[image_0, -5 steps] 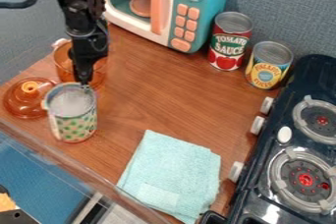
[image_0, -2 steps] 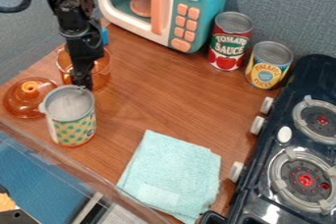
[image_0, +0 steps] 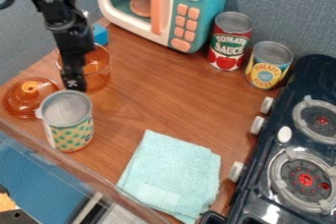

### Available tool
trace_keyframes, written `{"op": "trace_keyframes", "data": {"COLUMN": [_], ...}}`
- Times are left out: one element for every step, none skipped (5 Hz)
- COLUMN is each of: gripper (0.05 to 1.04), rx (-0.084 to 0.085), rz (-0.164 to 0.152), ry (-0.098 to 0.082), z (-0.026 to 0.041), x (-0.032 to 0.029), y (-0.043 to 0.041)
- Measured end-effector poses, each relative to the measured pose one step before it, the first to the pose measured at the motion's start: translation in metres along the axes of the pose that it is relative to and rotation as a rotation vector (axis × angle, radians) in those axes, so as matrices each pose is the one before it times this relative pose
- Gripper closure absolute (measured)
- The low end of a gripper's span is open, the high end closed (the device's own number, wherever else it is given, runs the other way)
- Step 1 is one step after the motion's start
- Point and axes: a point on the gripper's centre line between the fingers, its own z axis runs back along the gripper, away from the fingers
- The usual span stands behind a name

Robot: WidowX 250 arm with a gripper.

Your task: Move the cup to the left side of the table

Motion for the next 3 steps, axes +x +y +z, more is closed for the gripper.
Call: {"op": "trace_keyframes", "data": {"gripper": [0.08, 0.082, 0.082], "rx": [0.063, -0.0032, 0.0013], "rz": [-0.0278, -0.0227, 0.0028], "ry": [0.0006, -0.0356, 0.0017], "z": [0.02827, 0.00411, 0.00029], "x": [0.0034, 0.00009, -0.00233], "y": [0.00721, 0.00187, 0.00054]}}
